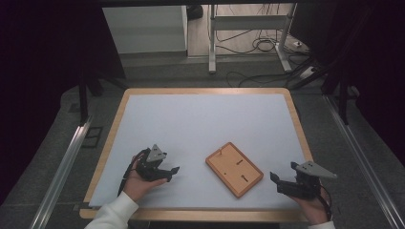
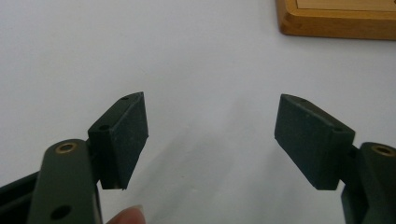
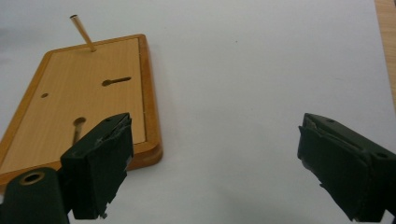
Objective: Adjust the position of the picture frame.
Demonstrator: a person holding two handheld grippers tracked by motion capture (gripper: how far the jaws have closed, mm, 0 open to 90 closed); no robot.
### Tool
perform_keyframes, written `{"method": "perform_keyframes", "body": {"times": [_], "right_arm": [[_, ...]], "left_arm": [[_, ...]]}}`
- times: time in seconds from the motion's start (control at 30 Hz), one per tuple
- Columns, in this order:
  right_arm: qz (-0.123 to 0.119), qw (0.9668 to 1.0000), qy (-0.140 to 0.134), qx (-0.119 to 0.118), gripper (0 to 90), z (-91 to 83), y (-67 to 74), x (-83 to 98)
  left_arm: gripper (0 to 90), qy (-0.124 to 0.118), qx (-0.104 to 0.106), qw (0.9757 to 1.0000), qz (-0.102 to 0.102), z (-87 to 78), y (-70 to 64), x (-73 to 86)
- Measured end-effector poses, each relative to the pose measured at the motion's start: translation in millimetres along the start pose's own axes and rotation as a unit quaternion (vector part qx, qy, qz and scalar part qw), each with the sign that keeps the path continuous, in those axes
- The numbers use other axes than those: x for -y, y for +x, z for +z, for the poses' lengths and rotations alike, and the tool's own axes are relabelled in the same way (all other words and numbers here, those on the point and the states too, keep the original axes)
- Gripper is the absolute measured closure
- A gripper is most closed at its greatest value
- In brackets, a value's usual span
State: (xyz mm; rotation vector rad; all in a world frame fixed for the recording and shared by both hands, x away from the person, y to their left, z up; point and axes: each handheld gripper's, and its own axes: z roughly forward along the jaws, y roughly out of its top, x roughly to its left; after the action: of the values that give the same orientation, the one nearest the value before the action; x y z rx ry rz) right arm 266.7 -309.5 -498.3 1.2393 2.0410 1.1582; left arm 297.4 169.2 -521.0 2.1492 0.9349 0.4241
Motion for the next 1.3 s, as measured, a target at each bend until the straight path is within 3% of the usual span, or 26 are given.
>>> {"method": "perform_keyframes", "body": {"times": [0.1, 0.33, 0.4, 0.53, 0.63, 0.7, 0.8, 1.07, 1.3], "right_arm": [[0.008, 0.9999, 0.007, -0.004, 10.8, 5.2, -2.5, 2.2], [0.012, 0.9999, -0.003, -0.004, 11.3, 8.7, 1.4, -2.1], [0.005, 0.9999, -0.007, -0.008, 11.5, 11.6, 3.7, -4.4], [-0.011, 0.9999, 0.0, -0.008, 11.6, 11.0, 8.7, -2.7], [-0.001, 0.9999, -0.012, -0.005, 11.8, 3.0, 8.7, -3.0], [0.005, 0.9998, -0.02, -0.007, 12.2, 0.9, 9.3, -4.5], [-0.001, 0.9997, -0.017, -0.014, 12.3, 4.6, 11.2, -5.3], [-0.01, 0.9998, -0.012, -0.012, 12.4, 5.3, 13.0, -4.2], [-0.011, 0.9999, -0.007, -0.01, 12.5, 6.2, 13.7, -2.9]], "left_arm": [[25.4, -0.002, 0.001, 1.0, -0.007, -1.1, 4.5, 0.1], [25.6, -0.001, 0.017, 0.9994, -0.031, 0.5, 12.1, 2.9], [25.6, -0.013, 0.006, 0.9995, -0.029, 0.0, 9.0, -0.9], [27.1, -0.029, 0.012, 0.9993, -0.02, -2.7, -3.5, -11.1], [27.2, -0.028, 0.017, 0.9994, -0.015, -2.9, -7.2, -14.6], [27.1, -0.031, 0.011, 0.9995, 0.002, -6.1, -10.9, -19.1], [27.1, -0.031, 0.017, 0.9994, -0.001, -5.9, -9.9, -24.0], [27.0, -0.018, 0.04, 0.999, -0.008, 12.1, -15.7, -38.3], [27.4, -0.021, 0.059, 0.998, 0.008, 36.9, -35.5, -59.7]]}}
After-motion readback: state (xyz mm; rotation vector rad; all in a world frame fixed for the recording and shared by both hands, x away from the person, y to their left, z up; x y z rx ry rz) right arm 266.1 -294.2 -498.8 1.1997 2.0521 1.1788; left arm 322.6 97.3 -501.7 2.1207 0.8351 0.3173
